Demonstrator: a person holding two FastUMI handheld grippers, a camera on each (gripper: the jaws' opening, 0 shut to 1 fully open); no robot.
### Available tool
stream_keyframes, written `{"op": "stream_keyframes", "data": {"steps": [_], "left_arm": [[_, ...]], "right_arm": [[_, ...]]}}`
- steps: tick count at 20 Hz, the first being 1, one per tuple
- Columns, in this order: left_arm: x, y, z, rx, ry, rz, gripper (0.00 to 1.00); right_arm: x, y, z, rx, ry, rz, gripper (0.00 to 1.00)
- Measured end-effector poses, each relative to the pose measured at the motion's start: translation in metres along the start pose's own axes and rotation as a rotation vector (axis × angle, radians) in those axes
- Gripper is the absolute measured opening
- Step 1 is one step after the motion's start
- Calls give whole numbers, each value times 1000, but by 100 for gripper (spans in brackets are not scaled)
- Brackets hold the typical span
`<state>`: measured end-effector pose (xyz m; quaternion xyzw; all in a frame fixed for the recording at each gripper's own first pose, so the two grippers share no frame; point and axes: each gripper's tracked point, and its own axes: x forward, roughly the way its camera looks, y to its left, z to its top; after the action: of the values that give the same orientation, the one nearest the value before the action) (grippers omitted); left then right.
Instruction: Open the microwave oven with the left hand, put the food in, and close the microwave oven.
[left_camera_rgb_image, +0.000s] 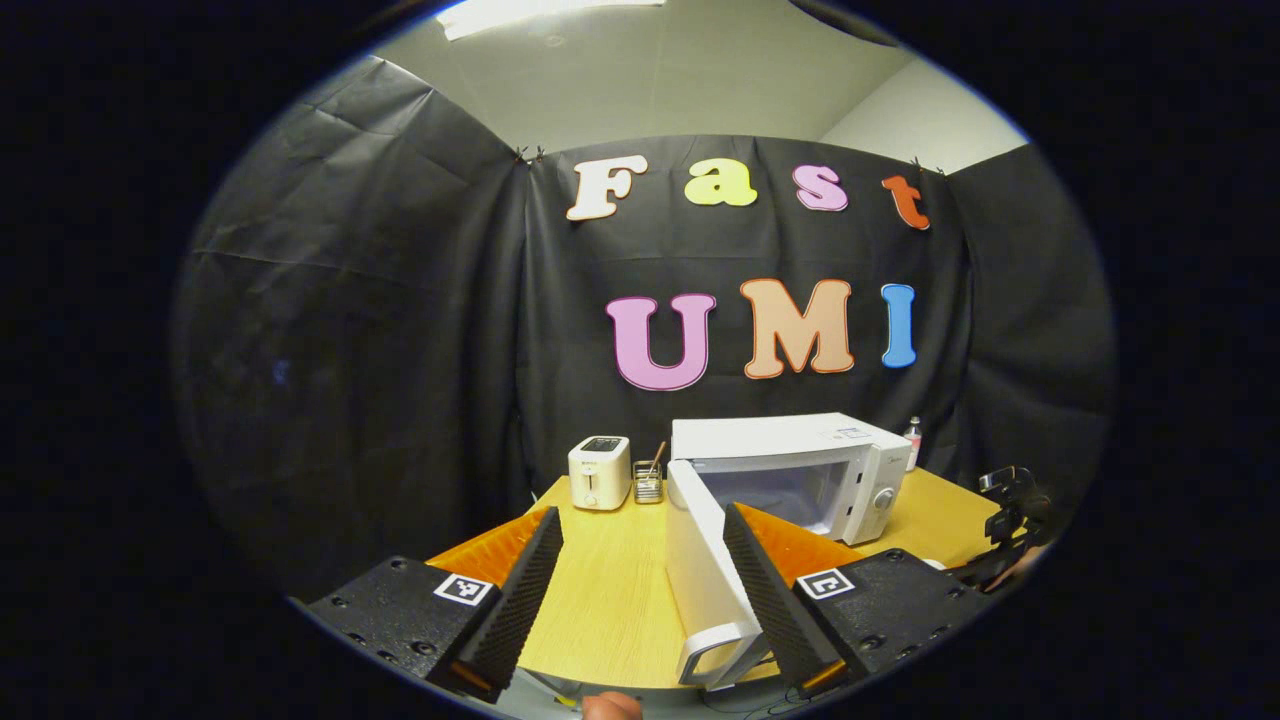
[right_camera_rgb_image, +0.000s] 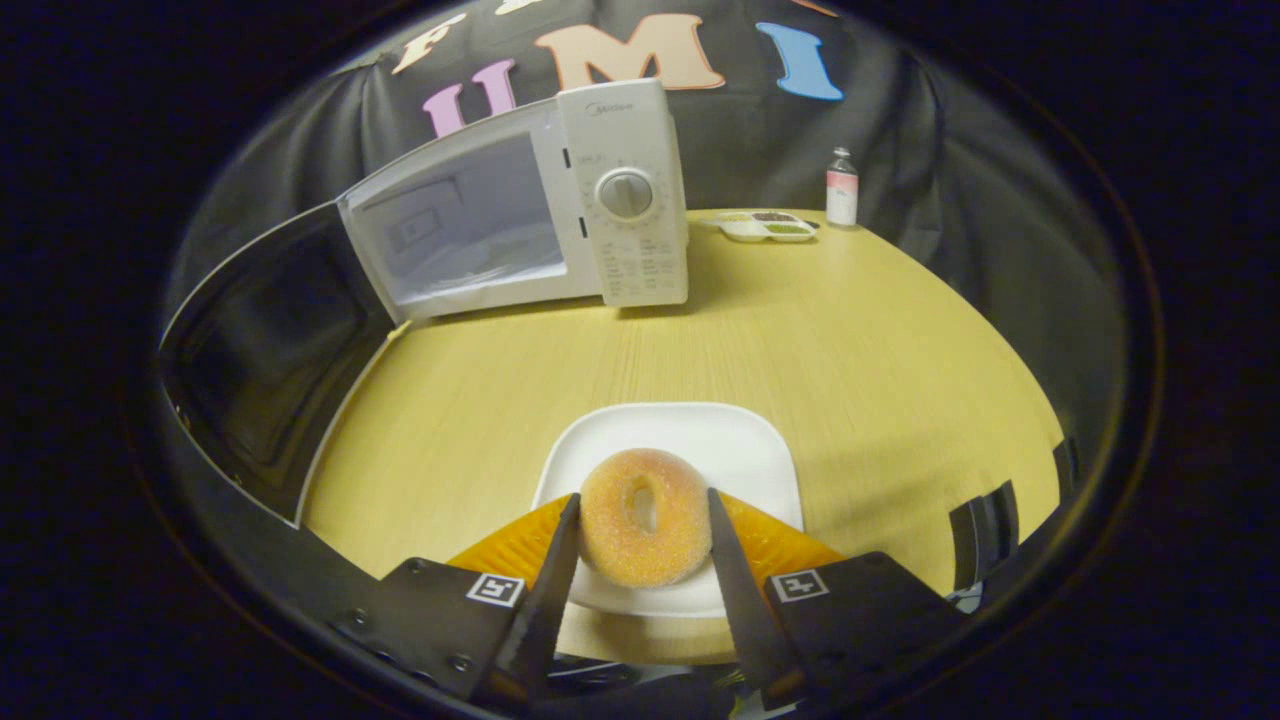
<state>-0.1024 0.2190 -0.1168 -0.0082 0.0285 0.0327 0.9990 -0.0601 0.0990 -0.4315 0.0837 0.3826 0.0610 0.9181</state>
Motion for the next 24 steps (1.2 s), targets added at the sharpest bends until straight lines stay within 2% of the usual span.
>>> {"op": "stream_keyframes", "data": {"steps": [2,3,4,7,8,13,14,15,16,18,19,20,23,24], "left_arm": [[2,-3,0,5,5,-2,95],[2,-5,3,-2,-1,-7,95],[3,-7,5,-8,-6,-9,95],[5,-14,11,-9,-19,-16,95],[5,-16,11,-4,-19,-20,95],[4,-19,16,-2,-21,-14,95],[3,-21,15,-6,-19,-16,98],[2,-25,17,-9,-20,-20,98],[0,-27,18,-11,-20,-22,95],[-1,-30,17,-21,-15,-28,98],[-2,-32,16,-29,-10,-30,98],[-2,-33,17,-34,-7,-31,95],[-1,-36,17,-35,-8,-39,95],[-1,-40,16,-41,-1,-52,95]], "right_arm": [[0,9,8,98,1,31,69],[0,15,15,150,-4,45,74],[0,23,24,197,-14,63,69],[5,49,47,294,-39,122,68],[6,59,54,328,-46,141,74],[26,112,87,509,-53,223,74],[31,126,97,552,-59,242,74],[35,141,105,594,-62,262,68],[40,153,113,630,-65,275,68],[56,177,128,685,-74,295,68],[64,185,131,704,-78,298,74],[71,192,138,726,-87,303,67],[94,206,161,825,-134,306,67],[105,212,169,863,-137,304,74]]}}
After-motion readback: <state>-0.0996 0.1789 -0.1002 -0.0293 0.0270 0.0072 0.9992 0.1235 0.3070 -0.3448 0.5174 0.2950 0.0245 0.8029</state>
